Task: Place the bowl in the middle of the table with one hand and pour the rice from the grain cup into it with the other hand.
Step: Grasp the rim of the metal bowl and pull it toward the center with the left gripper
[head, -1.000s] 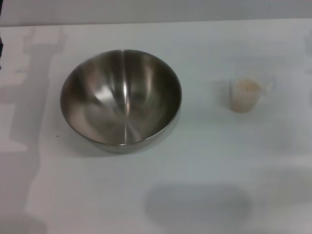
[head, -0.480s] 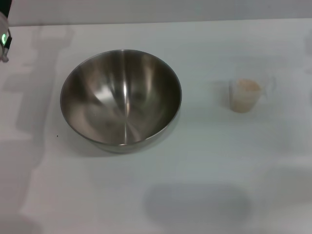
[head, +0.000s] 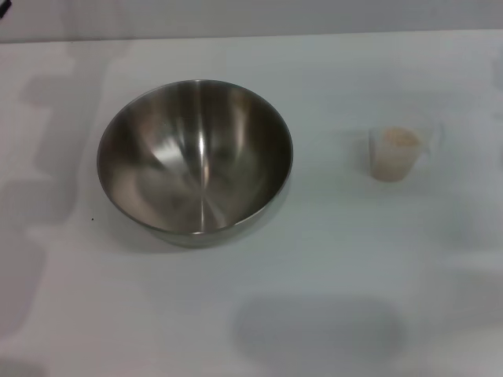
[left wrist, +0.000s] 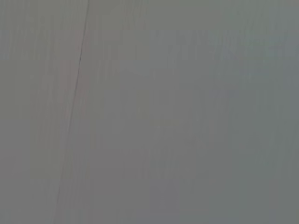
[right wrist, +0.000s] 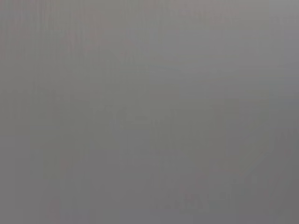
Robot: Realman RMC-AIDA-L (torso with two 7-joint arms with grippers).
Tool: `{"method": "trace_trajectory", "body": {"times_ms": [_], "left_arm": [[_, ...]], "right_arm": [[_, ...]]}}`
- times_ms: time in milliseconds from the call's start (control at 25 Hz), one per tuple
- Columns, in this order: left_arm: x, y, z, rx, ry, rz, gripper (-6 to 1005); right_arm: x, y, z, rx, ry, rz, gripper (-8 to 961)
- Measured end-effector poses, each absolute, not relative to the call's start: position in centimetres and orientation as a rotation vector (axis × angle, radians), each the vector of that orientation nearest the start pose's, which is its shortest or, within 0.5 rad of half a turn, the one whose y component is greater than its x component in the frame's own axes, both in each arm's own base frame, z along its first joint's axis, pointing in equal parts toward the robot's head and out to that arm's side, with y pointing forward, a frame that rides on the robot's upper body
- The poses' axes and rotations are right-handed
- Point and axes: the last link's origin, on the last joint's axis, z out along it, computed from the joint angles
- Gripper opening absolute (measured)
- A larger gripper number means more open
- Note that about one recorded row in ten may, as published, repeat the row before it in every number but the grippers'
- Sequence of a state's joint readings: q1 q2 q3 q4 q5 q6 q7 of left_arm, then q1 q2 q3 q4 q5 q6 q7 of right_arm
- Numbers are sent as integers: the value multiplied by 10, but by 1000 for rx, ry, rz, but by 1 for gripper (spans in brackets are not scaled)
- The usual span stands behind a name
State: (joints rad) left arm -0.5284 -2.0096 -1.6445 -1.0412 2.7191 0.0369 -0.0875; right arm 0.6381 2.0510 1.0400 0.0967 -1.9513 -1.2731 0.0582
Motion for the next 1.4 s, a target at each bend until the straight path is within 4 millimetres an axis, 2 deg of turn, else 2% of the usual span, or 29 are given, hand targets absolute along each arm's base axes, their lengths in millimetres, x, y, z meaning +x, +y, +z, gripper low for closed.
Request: {"method": "trace_trajectory", "body": {"times_ms": [120, 440, 520, 560, 600, 640, 800, 880, 920, 1120, 1400], "left_arm": [[-179, 463, 90, -1637, -819, -632, 841], [-169, 445, 101, -1766, -923, -404, 841], [-169, 445, 101, -1766, -923, -404, 841], [-167, 433, 105, -1808, -965, -339, 841], [-167, 433, 105, -1808, -965, -339, 841], [-165, 424, 106, -1837, -987, -296, 841], [-165, 424, 106, -1837, -987, -296, 841], [-171, 392, 96, -1957, -1122, -94, 841], [-171, 386, 90, -1997, -1162, -70, 841], [-167, 372, 75, -2118, -1238, -41, 841], [-169, 367, 66, -2145, -1279, -5, 841]], "right_arm": [[306, 390, 72, -1122, 450, 805, 675], [301, 393, 72, -1126, 443, 817, 675], [301, 394, 73, -1126, 442, 819, 675], [300, 395, 73, -1127, 440, 821, 675], [299, 395, 72, -1128, 439, 823, 675], [297, 396, 73, -1130, 437, 828, 675], [296, 397, 75, -1126, 433, 834, 675], [296, 398, 76, -1124, 432, 836, 675], [296, 398, 76, -1123, 429, 838, 674], [293, 399, 78, -1121, 419, 845, 674], [293, 401, 81, -1118, 408, 847, 675]]}}
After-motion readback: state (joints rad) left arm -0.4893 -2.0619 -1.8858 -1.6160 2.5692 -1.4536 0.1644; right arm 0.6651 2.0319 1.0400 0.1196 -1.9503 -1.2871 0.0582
